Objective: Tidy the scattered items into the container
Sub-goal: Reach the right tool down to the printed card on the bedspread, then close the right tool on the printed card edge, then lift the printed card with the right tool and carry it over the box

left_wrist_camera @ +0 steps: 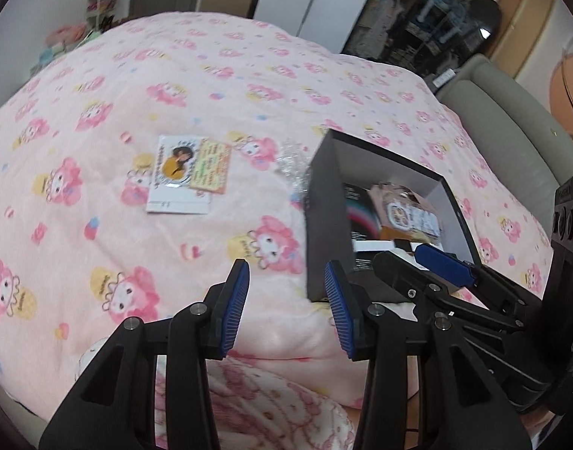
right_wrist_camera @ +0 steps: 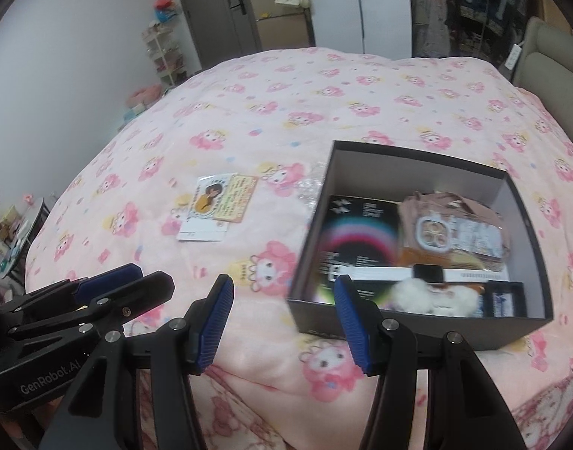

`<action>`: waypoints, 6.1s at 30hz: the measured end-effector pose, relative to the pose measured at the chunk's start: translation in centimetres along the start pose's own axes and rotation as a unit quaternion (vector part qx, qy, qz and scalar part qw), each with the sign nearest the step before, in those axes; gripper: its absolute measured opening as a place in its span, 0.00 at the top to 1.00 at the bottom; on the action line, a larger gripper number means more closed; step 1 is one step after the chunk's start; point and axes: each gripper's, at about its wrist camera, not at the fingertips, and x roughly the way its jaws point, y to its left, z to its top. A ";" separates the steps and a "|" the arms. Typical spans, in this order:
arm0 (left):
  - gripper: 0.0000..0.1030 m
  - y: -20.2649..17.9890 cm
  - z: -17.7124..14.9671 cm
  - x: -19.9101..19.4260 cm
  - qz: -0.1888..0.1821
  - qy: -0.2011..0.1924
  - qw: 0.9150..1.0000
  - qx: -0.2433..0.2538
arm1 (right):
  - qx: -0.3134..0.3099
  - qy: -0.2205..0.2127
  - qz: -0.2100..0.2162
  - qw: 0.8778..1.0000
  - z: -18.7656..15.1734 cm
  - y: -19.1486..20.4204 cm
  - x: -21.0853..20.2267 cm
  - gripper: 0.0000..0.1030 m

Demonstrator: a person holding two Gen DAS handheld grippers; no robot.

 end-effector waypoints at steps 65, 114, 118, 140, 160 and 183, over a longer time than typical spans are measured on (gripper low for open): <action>0.60 22.6 10.0 15.5 0.019 0.041 0.952 -0.301 | 0.064 0.115 0.098 0.986 7.7 6.2 24.3 0.81; 0.45 18.8 3.2 12.3 -0.012 0.156 0.952 -0.262 | 0.059 0.202 0.097 0.973 0.9 5.3 20.5 0.61; 0.45 17.1 4.0 14.1 -0.010 0.186 0.959 -0.212 | 0.040 0.227 0.077 0.970 0.3 5.6 22.5 0.61; 0.45 17.0 3.9 10.5 0.037 0.155 0.966 -0.203 | 0.047 0.213 0.116 0.969 -1.7 4.1 15.8 0.65; 0.49 13.6 2.8 10.8 -0.030 0.204 0.969 -0.139 | 0.084 0.210 0.162 0.960 -1.4 3.8 16.7 0.60; 0.49 -3.7 5.0 3.5 -0.095 0.115 0.986 -0.071 | 0.041 0.074 0.118 0.989 2.8 -4.7 1.3 0.61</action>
